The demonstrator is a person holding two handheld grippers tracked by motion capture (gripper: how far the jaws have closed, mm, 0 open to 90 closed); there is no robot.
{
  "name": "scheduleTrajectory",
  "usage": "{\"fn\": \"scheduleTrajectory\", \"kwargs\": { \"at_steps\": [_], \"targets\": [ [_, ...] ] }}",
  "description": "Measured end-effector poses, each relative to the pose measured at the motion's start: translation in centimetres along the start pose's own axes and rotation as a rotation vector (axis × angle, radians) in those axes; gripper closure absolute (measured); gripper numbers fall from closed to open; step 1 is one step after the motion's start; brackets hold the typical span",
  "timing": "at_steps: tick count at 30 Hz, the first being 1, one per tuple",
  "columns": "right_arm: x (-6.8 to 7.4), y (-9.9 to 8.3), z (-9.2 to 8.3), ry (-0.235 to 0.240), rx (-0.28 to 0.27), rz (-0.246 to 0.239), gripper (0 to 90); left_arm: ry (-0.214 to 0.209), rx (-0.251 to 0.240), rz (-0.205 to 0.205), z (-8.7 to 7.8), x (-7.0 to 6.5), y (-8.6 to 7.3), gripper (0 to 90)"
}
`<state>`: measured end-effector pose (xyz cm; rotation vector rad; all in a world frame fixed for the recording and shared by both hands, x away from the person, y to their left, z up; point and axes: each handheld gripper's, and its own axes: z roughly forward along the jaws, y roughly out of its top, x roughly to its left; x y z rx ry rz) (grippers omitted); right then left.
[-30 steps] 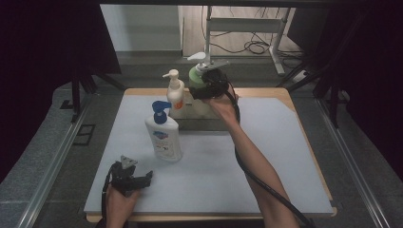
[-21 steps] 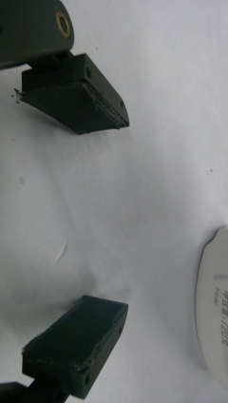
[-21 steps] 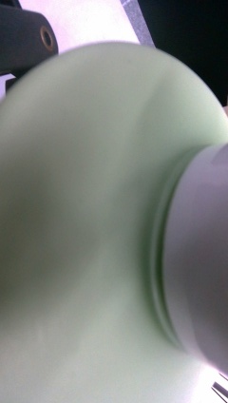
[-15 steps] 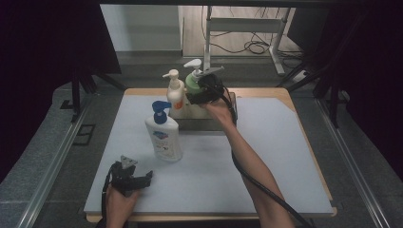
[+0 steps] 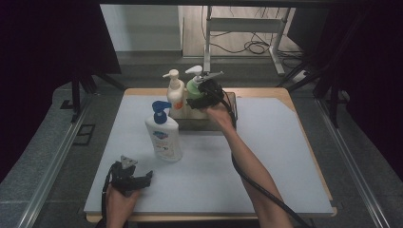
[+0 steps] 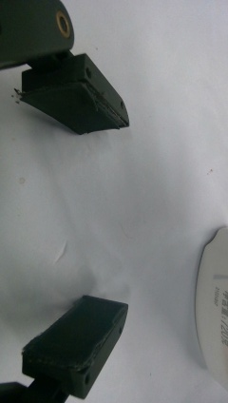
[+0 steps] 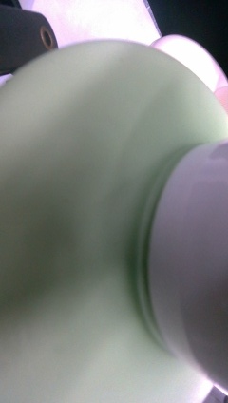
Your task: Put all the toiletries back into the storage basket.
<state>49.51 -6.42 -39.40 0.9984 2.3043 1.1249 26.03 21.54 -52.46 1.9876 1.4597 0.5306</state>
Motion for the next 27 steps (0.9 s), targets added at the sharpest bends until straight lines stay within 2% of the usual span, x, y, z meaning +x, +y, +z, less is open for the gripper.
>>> {"fn": "scheduleTrajectory", "kwargs": {
  "at_steps": [14, 17, 21, 27],
  "targets": [
    [-0.1, -1.3, 1.4, 0.017, 0.053, 0.015, 12.1, 0.000, 0.001, 0.000, 0.0, 0.0, 0.0, 11.5],
    [-0.3, -1.5, 1.4, 0.014, 0.041, 0.031, 12.0, 0.000, 0.001, 0.000, 0.0, 0.0, 0.0, 11.4],
    [-0.2, -1.4, 1.4, 0.026, 0.043, 0.015, 11.7, 0.001, 0.001, 0.000, 0.0, 0.0, 0.0, 11.4],
    [-0.1, -1.5, 1.7, 0.028, 0.023, 0.017, 11.4, 0.001, 0.002, 0.000, 0.0, 0.0, 0.0, 11.5]
  ]
}}
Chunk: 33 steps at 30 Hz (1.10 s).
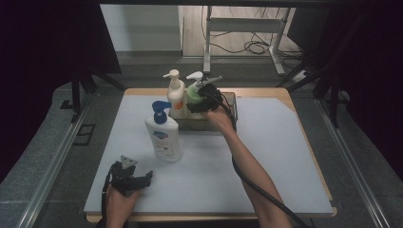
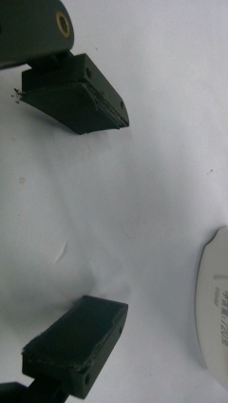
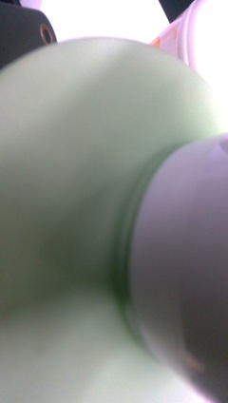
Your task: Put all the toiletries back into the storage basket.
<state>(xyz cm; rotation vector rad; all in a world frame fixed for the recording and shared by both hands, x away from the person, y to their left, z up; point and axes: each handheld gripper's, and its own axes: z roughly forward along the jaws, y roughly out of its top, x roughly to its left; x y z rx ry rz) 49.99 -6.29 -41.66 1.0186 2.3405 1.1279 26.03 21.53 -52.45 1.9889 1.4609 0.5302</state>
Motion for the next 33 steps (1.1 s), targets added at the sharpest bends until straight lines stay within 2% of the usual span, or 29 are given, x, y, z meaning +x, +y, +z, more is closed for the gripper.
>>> {"fn": "scheduleTrajectory", "kwargs": {
  "at_steps": [4, 8, 16, 21, 33],
  "targets": [
    [-0.1, -0.1, 0.2, 0.004, 0.019, -0.021, 4.8, 0.000, 0.000, 0.000, 0.0, 0.0, 0.0, 11.5],
    [-0.3, -0.2, 0.0, 0.029, 0.010, -0.016, 2.7, 0.000, 0.000, 0.000, 0.0, 0.0, 0.0, 11.4],
    [-0.4, -0.2, -1.4, 0.040, 0.001, -0.031, 1.2, 0.000, -0.001, 0.000, 0.0, 0.0, 0.0, 11.4],
    [-0.3, -0.7, -2.2, 0.045, 0.005, -0.050, 1.8, 0.000, -0.001, 0.000, 0.0, 0.0, 0.0, 11.4],
    [-1.3, -2.7, -4.1, 0.070, 0.006, -0.025, 13.5, 0.001, 0.000, 0.002, 0.0, 0.0, 0.0, 11.4]
  ]
}}
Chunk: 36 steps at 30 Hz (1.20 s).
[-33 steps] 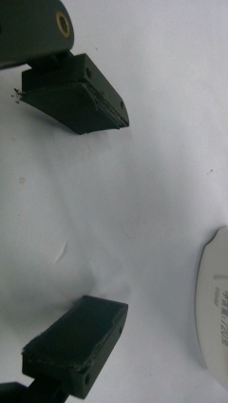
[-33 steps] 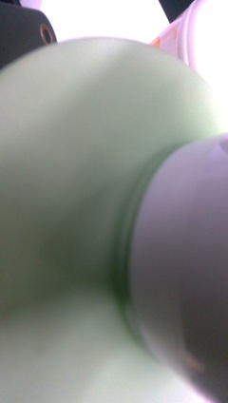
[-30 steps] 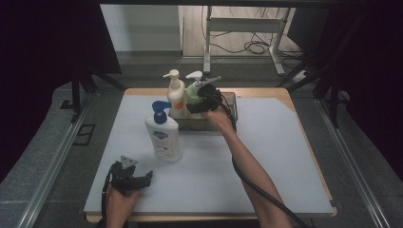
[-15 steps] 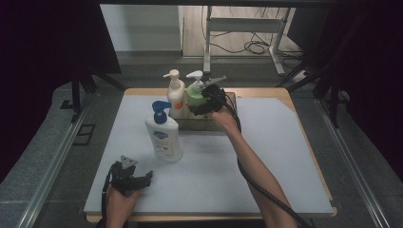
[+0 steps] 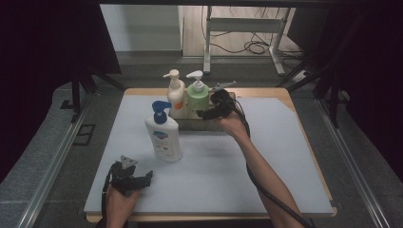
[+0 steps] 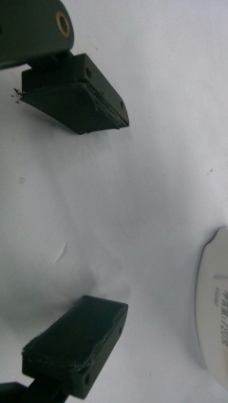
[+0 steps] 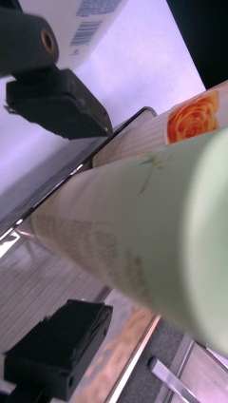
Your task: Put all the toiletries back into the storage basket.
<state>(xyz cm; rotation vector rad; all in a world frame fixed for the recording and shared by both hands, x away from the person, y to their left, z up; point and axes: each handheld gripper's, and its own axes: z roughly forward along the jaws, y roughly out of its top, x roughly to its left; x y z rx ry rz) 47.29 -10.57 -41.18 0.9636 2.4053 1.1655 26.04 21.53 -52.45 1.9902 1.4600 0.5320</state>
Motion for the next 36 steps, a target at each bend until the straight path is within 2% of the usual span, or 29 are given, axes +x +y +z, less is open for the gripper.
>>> {"fn": "scheduleTrajectory", "kwargs": {
  "at_steps": [2, 5, 8, 14, 19, 25, 27, 36],
  "targets": [
    [-0.3, -0.4, -0.3, -0.002, -0.001, 0.009, 14.9, 0.000, 0.000, 0.000, 0.0, 0.0, 0.0, 11.4],
    [-0.8, -0.9, -0.7, 0.006, -0.001, 0.040, 21.6, 0.000, 0.000, 0.000, 0.0, 0.0, 0.0, 11.4],
    [-1.3, -1.3, -1.0, 0.016, 0.006, 0.046, 31.2, 0.000, -0.001, -0.001, 0.0, 0.0, 0.0, 11.4],
    [-2.0, -1.7, -1.3, -0.019, 0.016, 0.044, 56.2, 0.000, -0.001, -0.001, 0.0, 0.0, 0.0, 11.4],
    [-2.7, -1.8, -0.7, -0.063, 0.042, 0.064, 72.4, 0.000, -0.001, -0.001, 0.0, 0.0, 0.0, 11.4],
    [-2.9, -2.0, 0.5, -0.076, 0.044, 0.092, 86.2, 0.000, 0.000, -0.001, 0.0, 0.0, 0.0, 11.4],
    [-2.8, -2.1, 0.9, -0.092, 0.050, 0.098, 89.3, 0.000, 0.000, 0.000, 0.0, 0.0, 0.0, 11.4],
    [-3.0, -2.0, 2.9, -0.121, 0.099, 0.139, 89.7, 0.000, 0.001, 0.000, 0.0, 0.0, 0.0, 11.4]
  ]
}}
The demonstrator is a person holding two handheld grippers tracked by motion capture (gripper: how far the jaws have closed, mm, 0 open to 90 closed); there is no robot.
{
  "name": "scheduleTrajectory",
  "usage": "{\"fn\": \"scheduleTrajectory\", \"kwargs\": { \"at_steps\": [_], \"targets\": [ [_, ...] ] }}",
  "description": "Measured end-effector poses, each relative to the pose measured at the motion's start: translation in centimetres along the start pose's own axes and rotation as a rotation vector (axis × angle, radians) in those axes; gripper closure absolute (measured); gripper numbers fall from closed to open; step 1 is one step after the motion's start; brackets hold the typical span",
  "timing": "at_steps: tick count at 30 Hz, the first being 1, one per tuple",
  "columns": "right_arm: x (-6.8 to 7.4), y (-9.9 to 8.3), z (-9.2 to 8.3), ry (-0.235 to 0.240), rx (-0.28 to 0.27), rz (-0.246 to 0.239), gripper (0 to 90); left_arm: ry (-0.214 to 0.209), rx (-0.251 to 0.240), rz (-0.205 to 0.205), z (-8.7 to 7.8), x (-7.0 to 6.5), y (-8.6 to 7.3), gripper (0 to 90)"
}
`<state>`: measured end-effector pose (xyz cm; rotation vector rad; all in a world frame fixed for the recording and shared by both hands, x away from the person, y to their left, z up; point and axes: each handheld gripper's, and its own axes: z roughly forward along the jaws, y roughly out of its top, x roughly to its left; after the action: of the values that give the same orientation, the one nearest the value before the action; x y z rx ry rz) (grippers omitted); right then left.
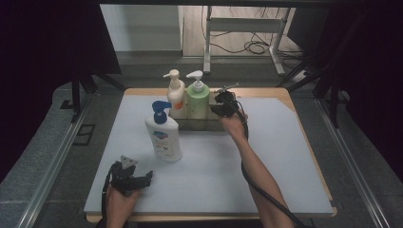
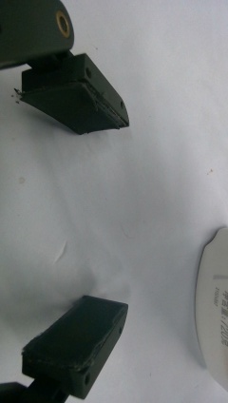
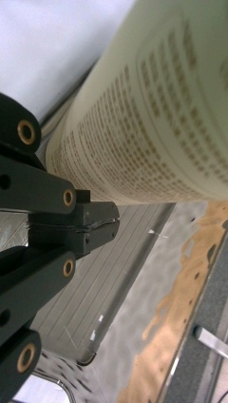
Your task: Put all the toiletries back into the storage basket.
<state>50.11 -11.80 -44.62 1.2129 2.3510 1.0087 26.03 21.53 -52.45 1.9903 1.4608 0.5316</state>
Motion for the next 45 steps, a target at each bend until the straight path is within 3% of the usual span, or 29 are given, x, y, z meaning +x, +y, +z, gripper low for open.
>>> {"fn": "scheduleTrajectory", "kwargs": {
  "at_steps": [13, 23, 45],
  "targets": [
    [0.2, -0.1, 1.1, 0.014, 0.031, 0.020, 89.6, 0.001, 0.000, 0.000, 0.0, 0.0, 0.0, 11.4],
    [1.3, 0.1, 1.7, 0.017, 0.044, -0.005, 89.7, 0.001, 0.000, 0.000, 0.0, 0.0, 0.0, 11.4],
    [1.4, -0.2, 1.4, 0.021, 0.035, -0.024, 87.6, 0.000, 0.000, 0.000, 0.0, 0.0, 0.0, 11.4]
  ]
}}
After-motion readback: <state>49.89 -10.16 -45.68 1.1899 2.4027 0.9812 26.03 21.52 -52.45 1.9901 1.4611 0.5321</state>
